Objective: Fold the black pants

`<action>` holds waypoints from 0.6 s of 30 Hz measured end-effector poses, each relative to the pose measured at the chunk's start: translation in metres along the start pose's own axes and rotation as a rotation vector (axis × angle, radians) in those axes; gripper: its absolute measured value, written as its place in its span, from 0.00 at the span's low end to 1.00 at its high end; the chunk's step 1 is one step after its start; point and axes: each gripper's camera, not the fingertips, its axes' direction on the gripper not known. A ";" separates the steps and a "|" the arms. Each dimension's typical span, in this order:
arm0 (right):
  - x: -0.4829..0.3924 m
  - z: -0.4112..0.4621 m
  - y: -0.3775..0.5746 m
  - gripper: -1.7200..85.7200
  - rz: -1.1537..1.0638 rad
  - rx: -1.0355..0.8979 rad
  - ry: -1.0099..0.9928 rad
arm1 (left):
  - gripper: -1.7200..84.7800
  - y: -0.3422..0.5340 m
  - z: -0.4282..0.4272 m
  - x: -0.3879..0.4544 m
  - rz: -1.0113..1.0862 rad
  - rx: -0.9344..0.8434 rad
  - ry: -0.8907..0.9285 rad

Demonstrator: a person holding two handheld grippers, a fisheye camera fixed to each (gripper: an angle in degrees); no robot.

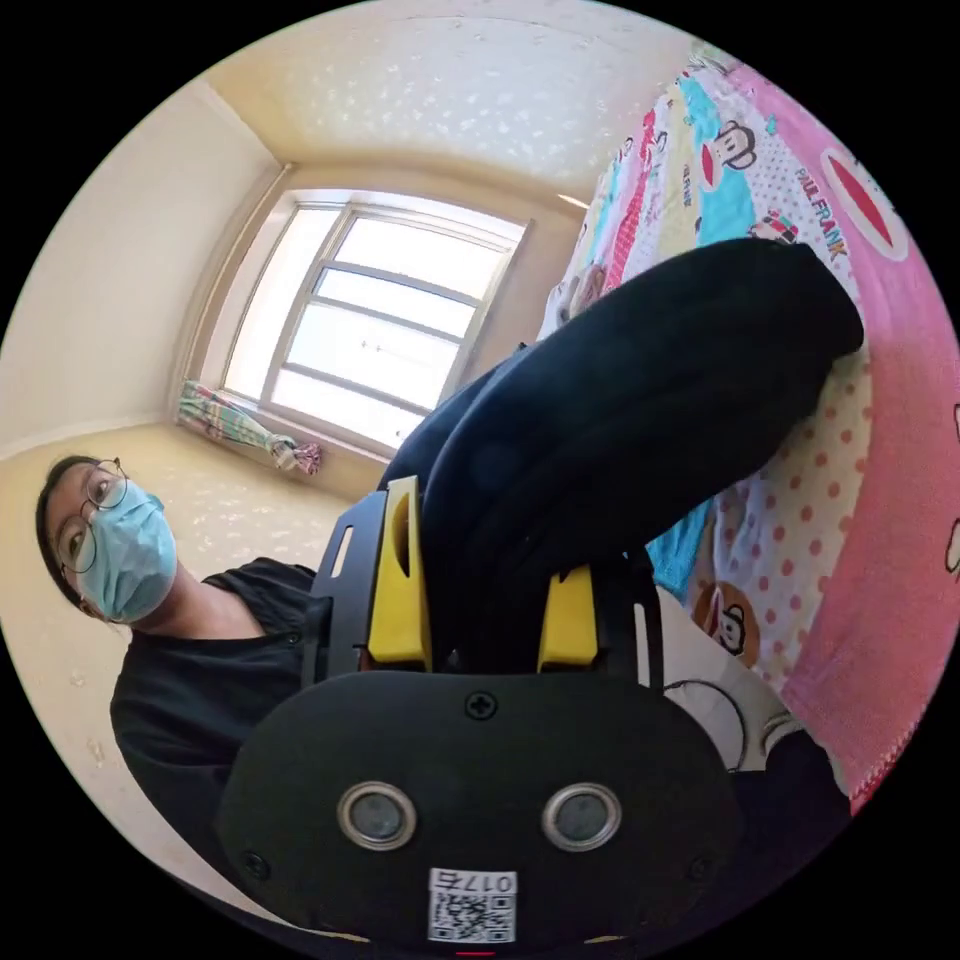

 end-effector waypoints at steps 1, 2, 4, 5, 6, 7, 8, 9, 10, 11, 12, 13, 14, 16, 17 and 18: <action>-0.021 -0.022 0.000 0.20 -0.046 0.028 0.023 | 0.20 -0.008 0.019 0.016 0.049 -0.020 0.013; -0.043 -0.045 0.000 0.20 -0.094 0.051 0.056 | 0.20 -0.013 0.029 0.025 0.075 -0.035 0.017; -0.079 -0.084 -0.001 0.20 -0.184 0.090 0.119 | 0.20 -0.035 0.077 0.061 0.216 -0.090 0.032; -0.103 -0.111 -0.003 0.20 -0.249 0.111 0.165 | 0.20 -0.041 0.090 0.070 0.255 -0.101 0.041; -0.114 -0.124 -0.004 0.20 -0.274 0.122 0.187 | 0.20 -0.053 0.117 0.086 0.320 -0.122 0.064; -0.135 -0.152 -0.008 0.20 -0.310 0.146 0.231 | 0.21 -0.066 0.145 0.099 0.375 -0.135 0.092; -0.151 -0.181 -0.015 0.20 -0.318 0.162 0.272 | 0.21 -0.073 0.160 0.103 0.394 -0.141 0.104; -0.156 -0.195 -0.018 0.21 -0.300 0.167 0.286 | 0.21 -0.087 0.191 0.108 0.397 -0.156 0.121; -0.157 -0.226 -0.025 0.21 -0.207 0.195 0.305 | 0.21 -0.100 0.224 0.106 0.369 -0.171 0.120; -0.151 -0.256 -0.030 0.21 -0.081 0.239 0.348 | 0.21 -0.105 0.241 0.102 0.347 -0.180 0.113; -0.148 -0.270 -0.031 0.21 -0.030 0.252 0.391 | 0.21 -0.114 0.277 0.092 0.296 -0.209 0.091; -0.139 -0.295 -0.034 0.22 0.055 0.255 0.516 | 0.20 -0.121 0.316 0.080 0.285 -0.256 0.030; -0.122 -0.318 -0.035 0.22 0.185 0.254 0.628 | 0.20 -0.123 0.335 0.072 0.273 -0.288 -0.011; -0.078 -0.343 -0.036 0.24 0.448 0.201 0.803 | 0.17 -0.121 0.413 0.023 0.146 -0.426 -0.216; -0.034 -0.349 -0.037 0.26 0.637 0.113 0.928 | 0.16 -0.118 0.431 0.008 0.118 -0.455 -0.274; -0.008 -0.350 -0.036 0.28 0.736 0.061 0.982 | 0.15 -0.108 0.465 -0.022 0.059 -0.534 -0.364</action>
